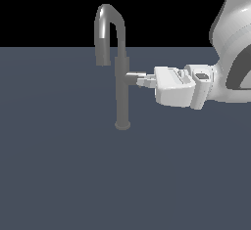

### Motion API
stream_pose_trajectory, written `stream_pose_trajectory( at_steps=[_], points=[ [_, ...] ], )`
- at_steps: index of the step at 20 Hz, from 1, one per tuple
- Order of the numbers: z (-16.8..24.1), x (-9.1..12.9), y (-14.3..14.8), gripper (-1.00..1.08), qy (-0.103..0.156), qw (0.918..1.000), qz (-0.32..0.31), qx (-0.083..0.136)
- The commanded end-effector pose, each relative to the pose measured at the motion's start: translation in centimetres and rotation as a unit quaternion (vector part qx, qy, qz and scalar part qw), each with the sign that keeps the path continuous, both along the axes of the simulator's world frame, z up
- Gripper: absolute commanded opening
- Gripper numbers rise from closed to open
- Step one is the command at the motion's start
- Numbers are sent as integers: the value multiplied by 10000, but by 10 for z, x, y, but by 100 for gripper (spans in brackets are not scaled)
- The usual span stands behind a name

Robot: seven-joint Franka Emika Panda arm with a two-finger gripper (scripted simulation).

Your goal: Turn on the faucet by rotating a designated handle.

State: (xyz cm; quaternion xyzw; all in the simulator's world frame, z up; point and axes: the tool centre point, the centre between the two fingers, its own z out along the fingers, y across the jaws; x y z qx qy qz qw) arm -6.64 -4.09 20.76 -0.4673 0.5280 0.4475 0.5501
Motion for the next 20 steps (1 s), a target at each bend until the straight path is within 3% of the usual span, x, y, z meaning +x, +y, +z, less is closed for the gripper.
stream_pose_trajectory(
  at_steps=[1, 2, 12, 13, 14, 20],
  points=[
    [-25, -8, 2, -100, 197, 9998, -10, 4],
    [-2, 0, 0, -100, -9, 10000, 1, 0],
    [-52, 7, -1, -100, 190, 9998, -9, 5],
    [-52, 7, -1, -100, 190, 9998, -9, 5],
    [-20, 14, -2, -100, -92, 9999, 34, 26],
    [-44, 24, -4, -100, 45, 10000, 14, 17]
  ],
)
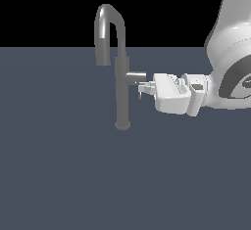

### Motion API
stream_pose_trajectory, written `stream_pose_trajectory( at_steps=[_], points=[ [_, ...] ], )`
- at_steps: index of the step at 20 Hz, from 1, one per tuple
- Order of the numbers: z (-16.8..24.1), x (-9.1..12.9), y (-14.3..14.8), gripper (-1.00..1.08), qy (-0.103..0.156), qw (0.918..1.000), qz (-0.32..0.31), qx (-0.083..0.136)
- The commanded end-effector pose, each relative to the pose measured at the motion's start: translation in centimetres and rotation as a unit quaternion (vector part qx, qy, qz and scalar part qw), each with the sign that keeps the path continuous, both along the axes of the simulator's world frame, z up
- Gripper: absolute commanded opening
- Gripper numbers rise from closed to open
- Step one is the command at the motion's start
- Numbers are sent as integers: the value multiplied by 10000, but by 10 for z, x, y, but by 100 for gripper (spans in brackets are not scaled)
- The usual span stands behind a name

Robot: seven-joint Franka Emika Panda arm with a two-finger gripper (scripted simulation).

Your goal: Turn on the faucet by rotating a designated handle.

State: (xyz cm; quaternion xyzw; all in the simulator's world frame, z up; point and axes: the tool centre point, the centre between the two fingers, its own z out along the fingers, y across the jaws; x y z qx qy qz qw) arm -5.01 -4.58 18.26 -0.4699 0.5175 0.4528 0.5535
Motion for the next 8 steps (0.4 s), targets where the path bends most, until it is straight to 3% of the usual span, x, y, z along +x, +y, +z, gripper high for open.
stream_pose_trajectory(
  at_steps=[1, 8],
  points=[
    [-23, 9, 1, -100, 131, 9999, -66, -61],
    [-47, 18, 0, -100, 266, 9996, -85, -72]
  ],
)
